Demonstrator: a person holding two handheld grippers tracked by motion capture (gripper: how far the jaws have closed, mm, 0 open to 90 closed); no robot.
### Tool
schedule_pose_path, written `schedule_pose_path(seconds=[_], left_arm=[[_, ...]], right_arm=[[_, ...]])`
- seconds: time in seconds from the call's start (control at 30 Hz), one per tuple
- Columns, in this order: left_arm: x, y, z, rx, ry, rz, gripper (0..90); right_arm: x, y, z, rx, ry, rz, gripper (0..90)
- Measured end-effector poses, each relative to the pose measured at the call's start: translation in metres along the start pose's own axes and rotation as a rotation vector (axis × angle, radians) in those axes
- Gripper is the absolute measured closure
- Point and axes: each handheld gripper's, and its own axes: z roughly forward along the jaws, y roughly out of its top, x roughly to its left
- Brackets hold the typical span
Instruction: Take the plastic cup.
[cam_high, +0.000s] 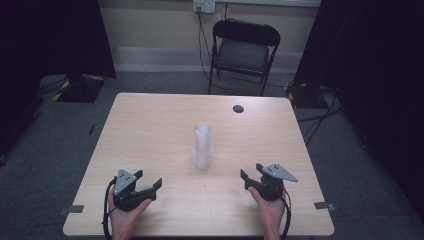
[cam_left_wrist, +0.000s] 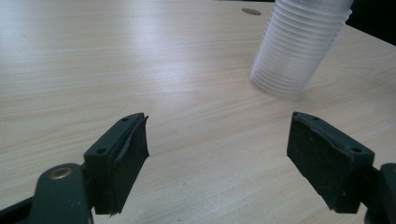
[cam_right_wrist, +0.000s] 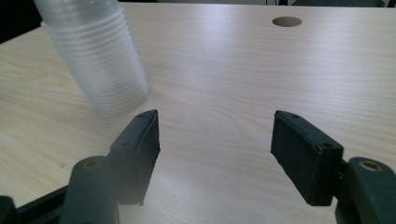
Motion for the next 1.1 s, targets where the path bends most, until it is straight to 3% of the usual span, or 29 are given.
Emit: schedule_pose_path(seconds=[0.23,0.4,0.77,1.1], left_arm=[[-0.003,0.0,0.004,0.007,-0.027,0.009,21.7],[-0.004,0.001,0.005,-0.007,-0.059,-0.011,21.7],[-0.01,0.004,0.006,-0.009,-0.057,0.008,23.0],[-0.012,0.005,0.003,-0.004,-0.081,0.022,23.4]], right_arm=[[0.007,0.005,0.0,-0.015,0.095,0.026,33.9],[0.013,0.006,0.006,-0.004,0.151,0.055,35.1],[0.027,0.02,0.013,0.001,0.178,0.006,33.2],[0.045,0.032,0.023,0.003,0.252,-0.058,30.9]])
